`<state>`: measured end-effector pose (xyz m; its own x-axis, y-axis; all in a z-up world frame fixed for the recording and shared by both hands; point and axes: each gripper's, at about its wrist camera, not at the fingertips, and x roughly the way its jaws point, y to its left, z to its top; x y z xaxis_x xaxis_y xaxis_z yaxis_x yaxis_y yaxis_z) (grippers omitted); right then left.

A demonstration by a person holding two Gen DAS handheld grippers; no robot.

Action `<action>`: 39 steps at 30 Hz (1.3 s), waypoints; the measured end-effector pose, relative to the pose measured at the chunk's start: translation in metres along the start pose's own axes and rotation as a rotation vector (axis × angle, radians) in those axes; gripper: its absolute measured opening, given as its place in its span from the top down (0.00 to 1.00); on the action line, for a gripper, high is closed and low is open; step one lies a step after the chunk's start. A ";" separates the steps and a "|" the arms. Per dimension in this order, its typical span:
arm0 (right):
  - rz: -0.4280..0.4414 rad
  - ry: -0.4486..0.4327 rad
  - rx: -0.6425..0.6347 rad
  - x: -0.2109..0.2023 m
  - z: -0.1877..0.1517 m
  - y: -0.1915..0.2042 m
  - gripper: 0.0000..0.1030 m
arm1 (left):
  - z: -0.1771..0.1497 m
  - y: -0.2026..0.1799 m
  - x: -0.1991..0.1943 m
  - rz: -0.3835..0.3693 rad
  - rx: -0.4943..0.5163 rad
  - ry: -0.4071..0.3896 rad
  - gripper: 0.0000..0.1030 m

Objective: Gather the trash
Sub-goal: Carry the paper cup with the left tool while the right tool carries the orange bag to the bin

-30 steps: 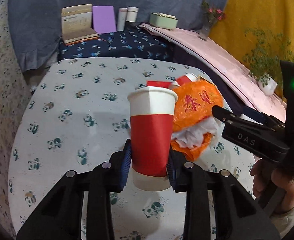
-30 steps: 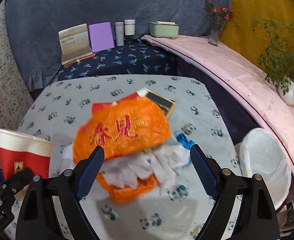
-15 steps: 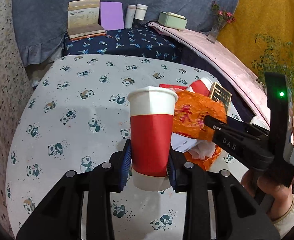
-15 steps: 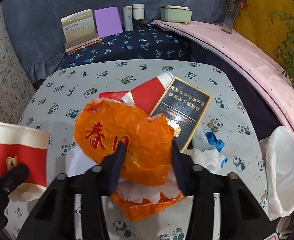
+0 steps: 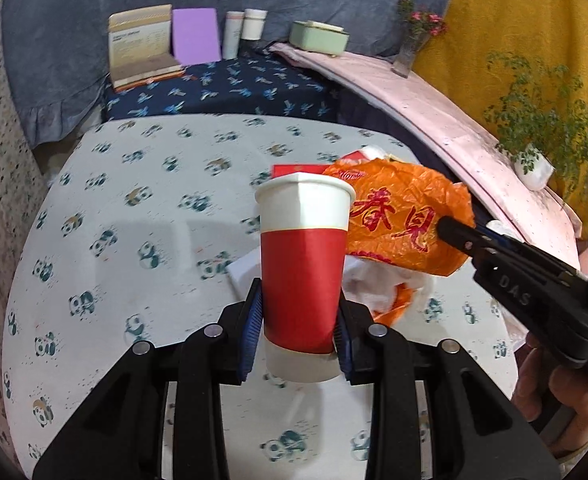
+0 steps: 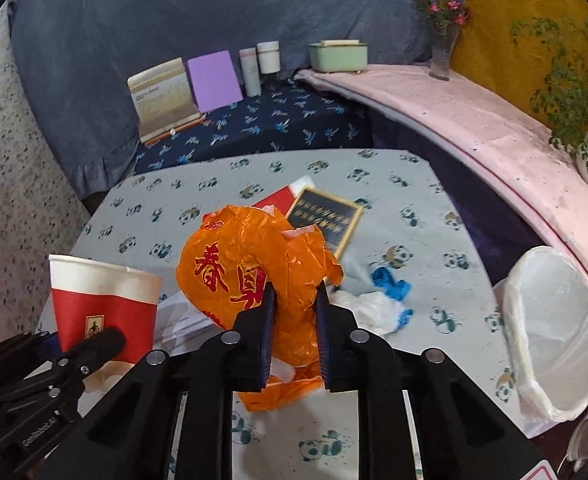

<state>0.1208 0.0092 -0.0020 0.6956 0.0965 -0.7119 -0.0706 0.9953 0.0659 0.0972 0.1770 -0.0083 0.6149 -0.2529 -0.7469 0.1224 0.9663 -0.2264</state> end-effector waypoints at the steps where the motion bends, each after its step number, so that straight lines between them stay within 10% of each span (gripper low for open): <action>1: -0.008 -0.011 0.006 -0.005 0.001 -0.005 0.83 | 0.001 -0.005 0.000 -0.004 0.007 -0.004 0.70; 19: -0.227 -0.098 0.225 -0.066 -0.024 -0.156 0.83 | 0.014 -0.161 0.028 -0.144 0.219 0.013 0.70; 39: -0.497 -0.007 0.416 -0.063 -0.080 -0.299 0.80 | -0.001 -0.314 0.097 -0.349 0.442 0.092 0.70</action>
<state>0.0411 -0.2951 -0.0324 0.5785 -0.3774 -0.7231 0.5429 0.8398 -0.0040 0.1169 -0.1514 -0.0102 0.4119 -0.5448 -0.7304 0.6327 0.7479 -0.2010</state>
